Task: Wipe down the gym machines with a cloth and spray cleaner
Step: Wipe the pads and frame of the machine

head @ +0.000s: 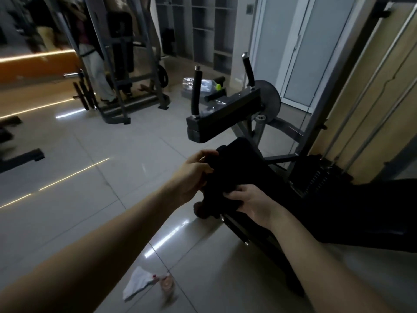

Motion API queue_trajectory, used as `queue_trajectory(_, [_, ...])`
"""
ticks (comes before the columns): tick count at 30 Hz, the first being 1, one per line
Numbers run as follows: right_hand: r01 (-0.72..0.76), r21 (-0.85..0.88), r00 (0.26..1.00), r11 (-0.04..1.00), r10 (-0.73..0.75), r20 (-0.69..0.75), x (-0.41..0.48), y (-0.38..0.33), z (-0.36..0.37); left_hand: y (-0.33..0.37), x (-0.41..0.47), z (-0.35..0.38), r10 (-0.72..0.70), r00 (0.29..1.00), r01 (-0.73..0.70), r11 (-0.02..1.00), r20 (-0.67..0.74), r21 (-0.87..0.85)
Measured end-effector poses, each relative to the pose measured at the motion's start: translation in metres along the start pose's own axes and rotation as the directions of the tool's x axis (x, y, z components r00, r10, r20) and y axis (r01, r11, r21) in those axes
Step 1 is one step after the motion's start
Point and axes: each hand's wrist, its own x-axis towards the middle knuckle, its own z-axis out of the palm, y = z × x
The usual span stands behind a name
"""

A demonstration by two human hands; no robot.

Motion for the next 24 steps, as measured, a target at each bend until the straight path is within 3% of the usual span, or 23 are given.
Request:
queue_trajectory(4, [-0.005,0.048,0.997,0.999,0.008,-0.079,0.026,-0.005,0.017,-0.005,0.002,-0.054,-0.024,1.0,0.024,1.0,-0.019,0.005])
queue_trajectory(8, [-0.04,0.065,0.999,0.997,0.042,-0.031,0.048,-0.007,0.032,-0.024,0.003,-0.092,-0.053,0.999,0.049,0.956,0.006,0.29])
queue_trajectory(10, [-0.07,-0.025,0.997,0.997,0.069,-0.045,0.052,-0.007,0.038,-0.029,0.005,-0.102,-0.042,0.997,0.053,0.982,-0.063,0.18])
queue_trajectory(14, [-0.167,-0.123,0.986,0.978,0.169,0.004,0.059,-0.007,0.049,-0.023,0.01,-0.12,-0.106,0.994,0.098,0.948,-0.008,-0.304])
queue_trajectory(16, [-0.217,-0.177,0.972,0.96,0.23,0.056,0.064,-0.01,0.056,-0.022,0.011,-0.124,-0.121,0.992,0.125,0.926,0.033,-0.357])
queue_trajectory(21, [-0.178,-0.177,0.983,0.968,0.183,0.011,0.097,-0.013,0.055,-0.047,0.022,-0.133,-0.264,0.961,0.26,0.964,0.08,0.053])
queue_trajectory(24, [-0.153,-0.234,0.986,0.96,0.163,0.024,0.108,-0.012,0.043,-0.067,0.029,-0.139,-0.327,0.944,0.325,0.944,0.039,0.061])
